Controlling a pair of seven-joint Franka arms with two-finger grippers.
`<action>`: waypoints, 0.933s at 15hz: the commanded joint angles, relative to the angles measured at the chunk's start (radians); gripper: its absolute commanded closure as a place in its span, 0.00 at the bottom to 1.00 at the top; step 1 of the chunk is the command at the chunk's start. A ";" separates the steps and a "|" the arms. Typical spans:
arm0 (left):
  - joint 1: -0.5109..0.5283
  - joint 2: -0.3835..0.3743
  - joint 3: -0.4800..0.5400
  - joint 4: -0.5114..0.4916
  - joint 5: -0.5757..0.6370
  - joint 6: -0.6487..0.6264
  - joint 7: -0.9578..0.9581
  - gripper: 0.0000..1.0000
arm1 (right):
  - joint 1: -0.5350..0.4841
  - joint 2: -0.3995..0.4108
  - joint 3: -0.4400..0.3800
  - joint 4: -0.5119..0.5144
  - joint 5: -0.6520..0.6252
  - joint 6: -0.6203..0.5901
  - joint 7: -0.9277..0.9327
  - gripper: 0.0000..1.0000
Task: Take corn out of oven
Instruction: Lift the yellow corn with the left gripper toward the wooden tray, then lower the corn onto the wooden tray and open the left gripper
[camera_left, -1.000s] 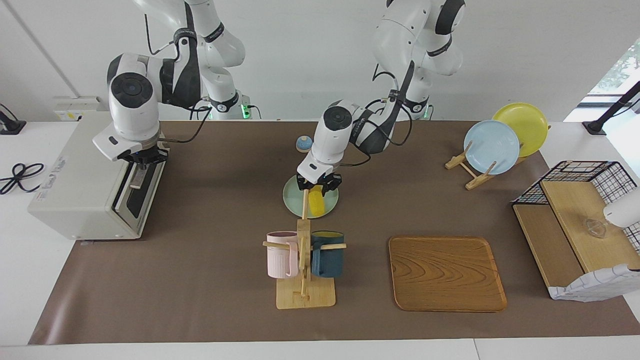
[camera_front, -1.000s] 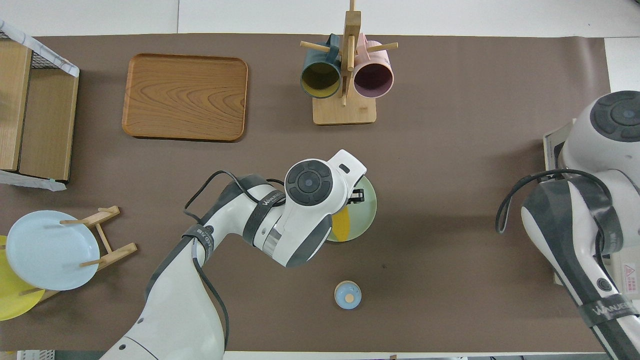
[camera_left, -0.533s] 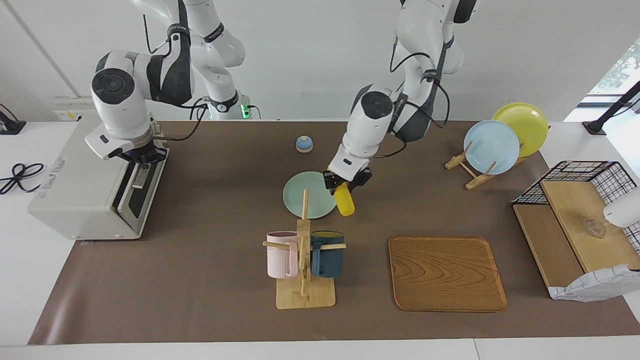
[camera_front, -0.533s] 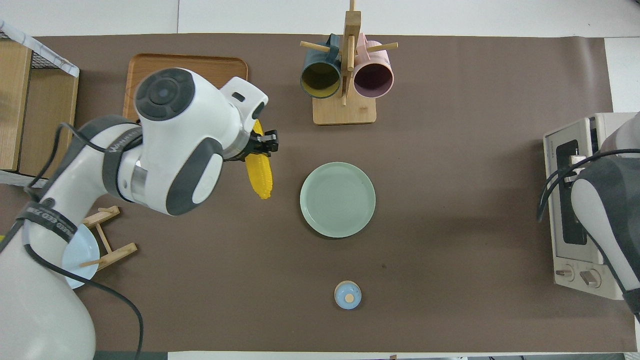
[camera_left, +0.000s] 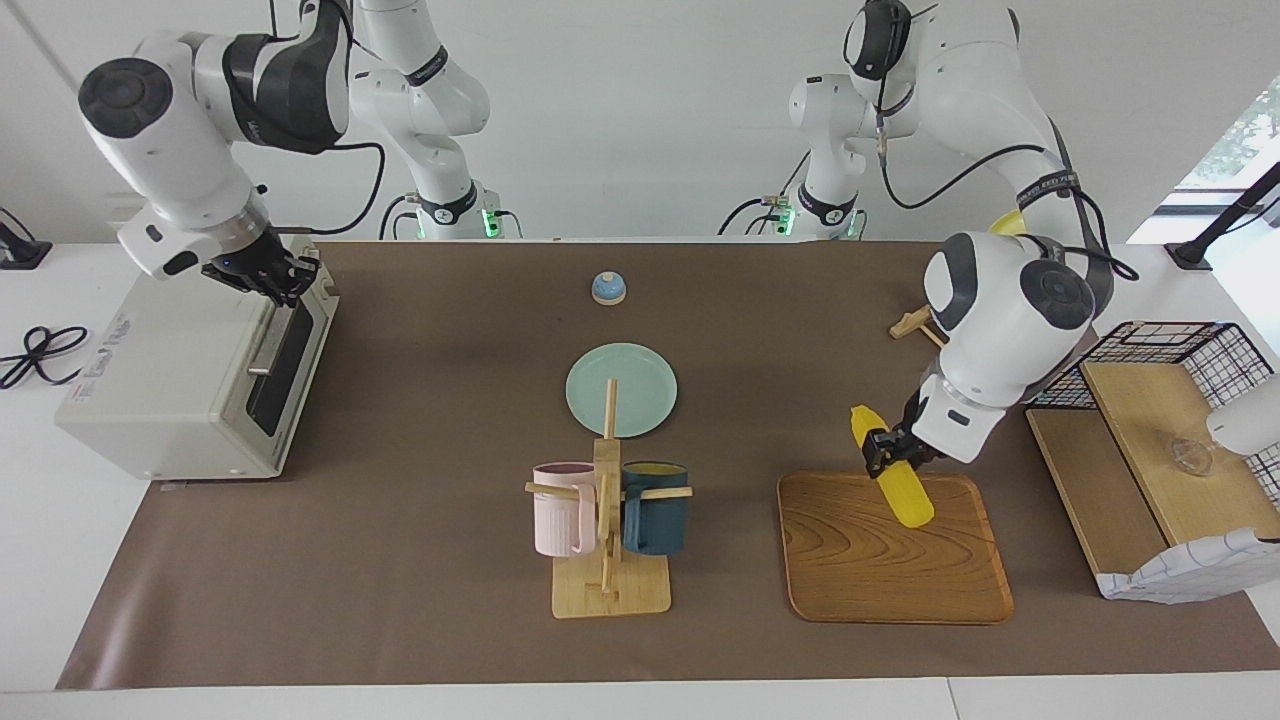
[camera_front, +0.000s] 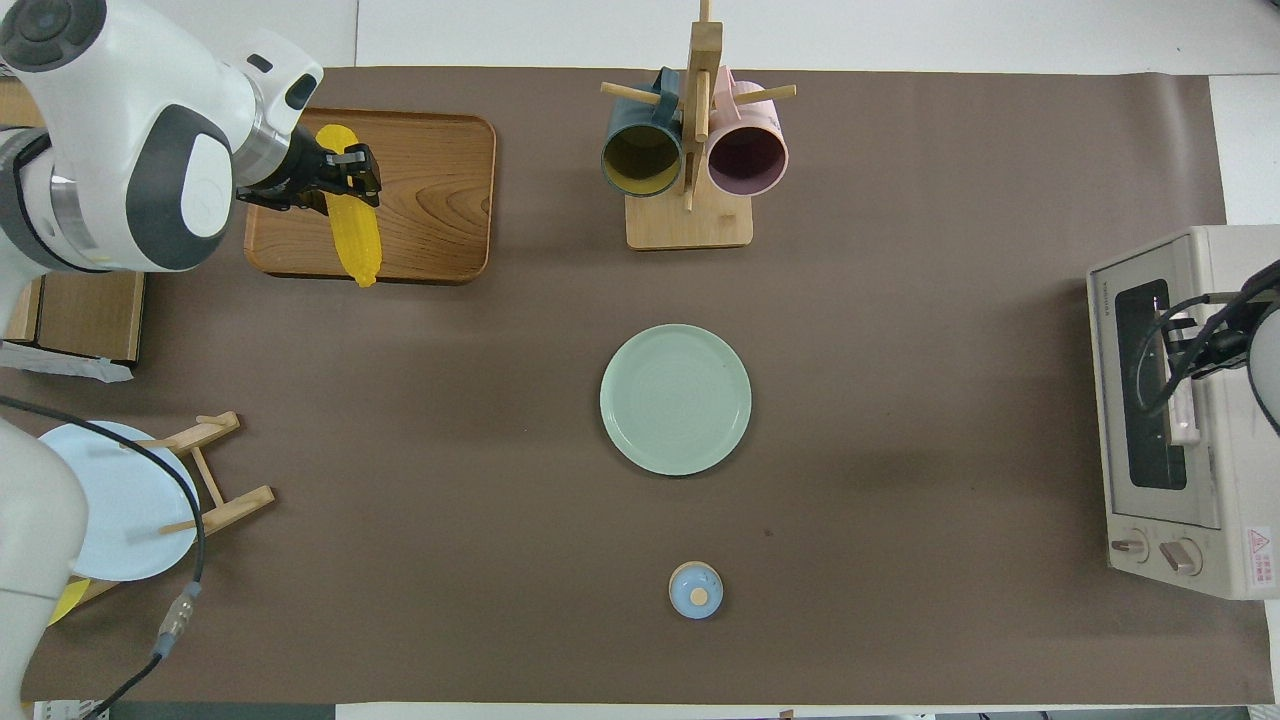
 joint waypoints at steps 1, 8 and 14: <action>0.024 0.228 -0.009 0.284 0.014 -0.064 0.013 1.00 | -0.006 0.022 0.003 0.072 0.030 -0.057 -0.028 0.85; 0.048 0.339 -0.021 0.346 0.011 -0.021 0.021 1.00 | -0.006 0.025 0.008 0.081 0.077 -0.060 -0.021 0.57; 0.047 0.328 -0.023 0.341 0.011 0.002 0.024 1.00 | -0.004 0.025 0.011 0.092 0.091 -0.037 -0.022 0.00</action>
